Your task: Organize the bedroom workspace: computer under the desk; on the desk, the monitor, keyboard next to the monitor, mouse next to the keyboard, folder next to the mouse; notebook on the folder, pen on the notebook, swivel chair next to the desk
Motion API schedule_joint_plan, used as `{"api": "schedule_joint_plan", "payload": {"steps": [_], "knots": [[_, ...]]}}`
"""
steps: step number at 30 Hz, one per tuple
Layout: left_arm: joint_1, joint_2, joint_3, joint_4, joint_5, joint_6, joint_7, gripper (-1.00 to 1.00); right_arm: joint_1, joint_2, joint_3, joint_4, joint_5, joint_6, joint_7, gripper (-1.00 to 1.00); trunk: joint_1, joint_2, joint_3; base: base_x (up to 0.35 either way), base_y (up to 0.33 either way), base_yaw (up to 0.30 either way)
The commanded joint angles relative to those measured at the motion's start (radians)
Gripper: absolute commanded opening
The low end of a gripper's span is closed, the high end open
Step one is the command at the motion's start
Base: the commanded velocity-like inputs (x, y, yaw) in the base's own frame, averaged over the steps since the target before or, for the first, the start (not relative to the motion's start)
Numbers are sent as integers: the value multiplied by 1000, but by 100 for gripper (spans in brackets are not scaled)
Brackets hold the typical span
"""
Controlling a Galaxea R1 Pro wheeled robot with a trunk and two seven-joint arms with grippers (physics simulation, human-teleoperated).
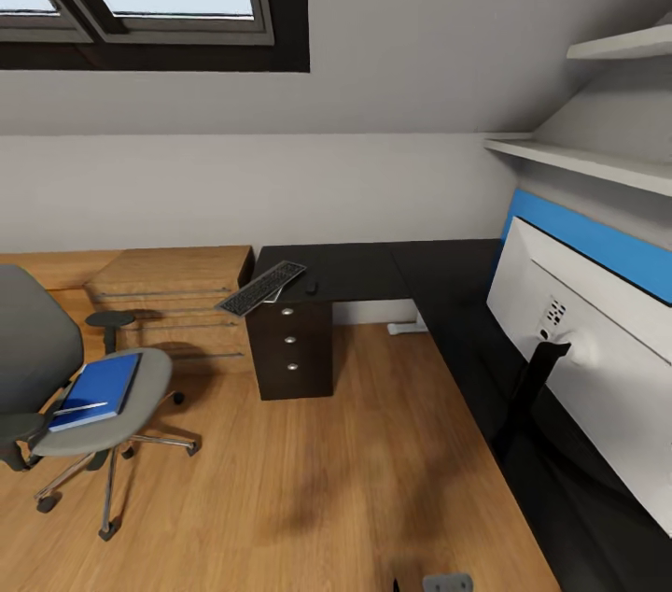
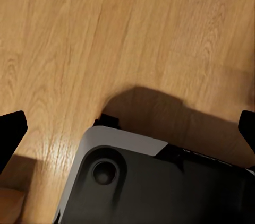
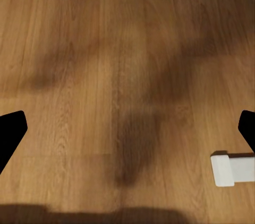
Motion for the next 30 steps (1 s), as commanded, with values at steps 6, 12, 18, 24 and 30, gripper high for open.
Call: {"api": "schedule_joint_plan", "payload": {"steps": [6,12,18,24,30], "knots": [[0,-1,-3,0,9,-2,1,100,-1,1,10,1,-3,-3,-8,100,-23,41,17,0,0,0],[0,-1,-3,0,8,-1,1,100,-1,1,9,1,-3,-3,-8,100,-46,83,36,0,0,0],[0,-1,-3,0,9,0,1,100,-1,0,9,0,-3,-3,-8,100,-69,125,55,0,0,0],[0,-1,-3,0,9,0,1,100,-1,0,9,0,-3,-3,-8,100,-92,167,74,0,0,0],[0,-1,-3,0,9,0,1,100,-1,0,9,0,-4,-3,-8,100,-115,209,93,0,0,0]]}}
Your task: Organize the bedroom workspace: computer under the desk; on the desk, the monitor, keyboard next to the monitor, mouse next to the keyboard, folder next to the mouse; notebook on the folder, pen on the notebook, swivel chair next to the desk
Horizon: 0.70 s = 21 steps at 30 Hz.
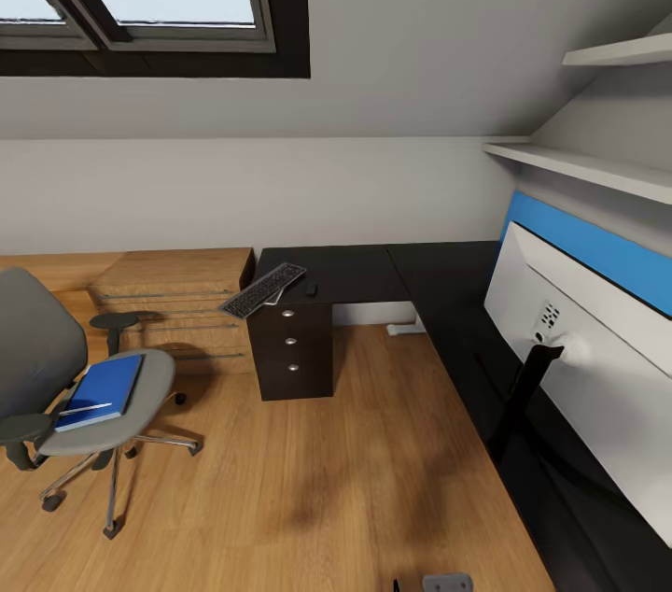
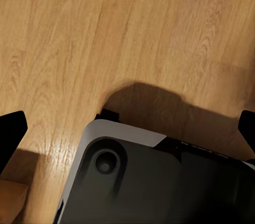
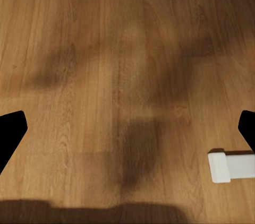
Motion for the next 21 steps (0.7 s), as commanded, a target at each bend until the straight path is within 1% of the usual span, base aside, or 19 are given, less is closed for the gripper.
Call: {"api": "schedule_joint_plan", "payload": {"steps": [1,14,21], "knots": [[-1,0,-1,0,9,-1,1,100,-1,0,8,1,-4,-2,-8,100,0,-2,-2,0,0,0],[-1,2,-1,0,9,-1,1,100,-1,0,9,-4,-3,-6,-8,100,0,-2,-2,0,0,0],[-1,3,1,1,9,-2,1,100,-1,1,11,-30,0,-56,-12,100,0,-2,-2,0,0,0]]}}
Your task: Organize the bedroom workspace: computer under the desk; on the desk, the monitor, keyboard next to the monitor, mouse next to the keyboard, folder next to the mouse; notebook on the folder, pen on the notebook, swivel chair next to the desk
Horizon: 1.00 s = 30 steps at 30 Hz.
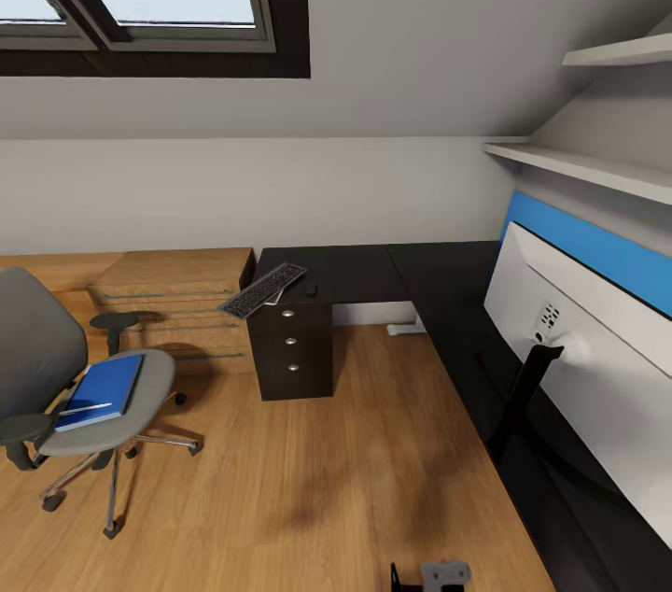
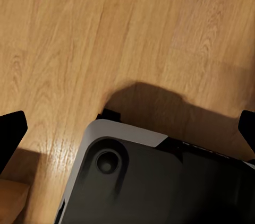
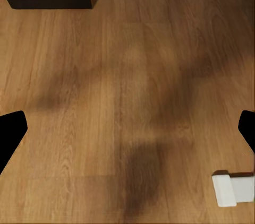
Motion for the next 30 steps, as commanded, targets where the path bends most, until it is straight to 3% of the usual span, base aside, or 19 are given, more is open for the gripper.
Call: {"api": "schedule_joint_plan", "payload": {"steps": [1,8,12,13,20,26,30], "knots": [[-1,0,-1,0,9,-2,1,100,-1,0,9,-9,-3,-7,-8,100,1,-2,-2,0,0,0],[-1,0,1,0,9,-3,1,100,-1,0,10,-163,0,-9,-14,100,1,-2,-2,0,0,0],[-1,0,1,0,9,-4,1,100,-1,-1,9,-302,0,67,-20,100,1,-2,-2,0,0,0],[-1,0,2,0,9,-5,1,100,-1,-2,7,-507,-2,251,-27,100,1,-2,-2,0,0,0],[-1,2,3,0,10,-6,2,100,-1,-6,1,-781,-7,498,-28,100,1,-2,-2,-10,-17,0],[-1,3,3,0,10,-13,2,100,-1,-12,-10,-846,-8,576,-28,100,1,-2,-2,-95,-200,0],[-1,3,3,2,9,-45,2,100,0,-31,-22,-861,-9,596,-27,100,1,-2,-2,-119,-284,0]]}}
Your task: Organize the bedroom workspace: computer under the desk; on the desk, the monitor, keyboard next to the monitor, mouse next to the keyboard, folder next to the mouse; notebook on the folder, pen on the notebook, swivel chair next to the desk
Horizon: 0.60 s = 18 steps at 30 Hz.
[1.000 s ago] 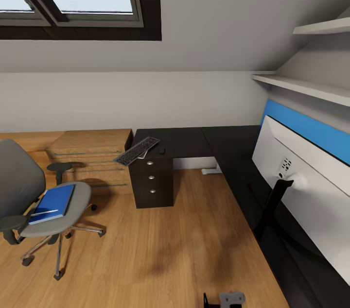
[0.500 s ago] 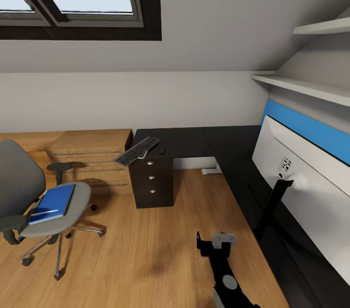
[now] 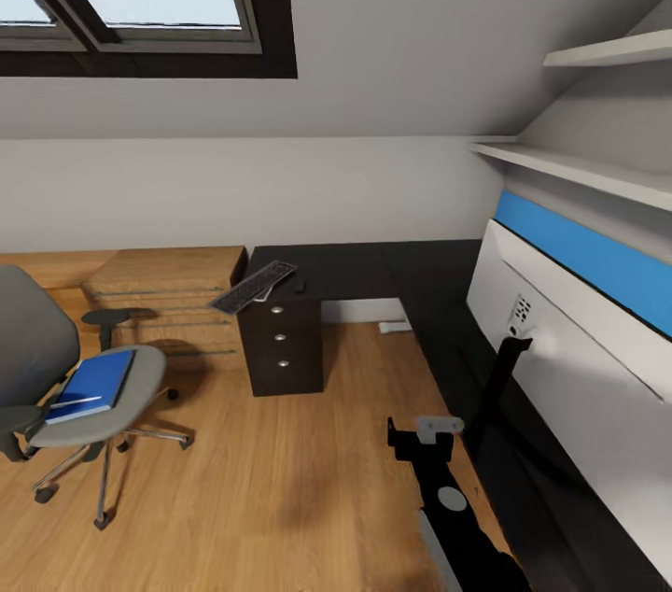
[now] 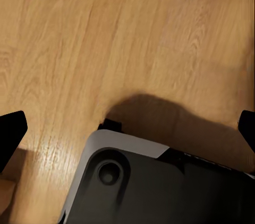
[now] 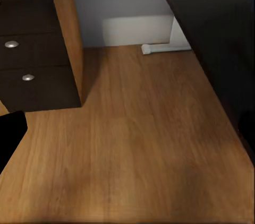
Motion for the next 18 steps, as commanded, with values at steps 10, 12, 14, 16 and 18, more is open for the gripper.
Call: {"api": "schedule_joint_plan", "payload": {"steps": [10,12,14,16,18], "knots": [[0,1,-3,35,8,-33,2,100,3,-24,-2,-8,-4,13,-7,100,0,-2,-2,-112,-318,0],[0,1,-3,36,9,-34,2,100,4,-24,-2,-8,-5,12,-7,100,0,-2,-2,-52,-333,0],[0,1,-2,37,9,-34,2,100,5,-25,-2,-7,-5,12,-6,100,0,-2,-2,-17,-339,0],[0,2,-2,38,9,-34,2,100,5,-25,-2,-8,-5,11,-6,100,0,-2,-2,-6,-270,-35],[0,2,-2,38,9,-34,2,100,5,-25,-2,-8,-5,11,-6,100,0,-2,-1,-3,-159,-105]]}}
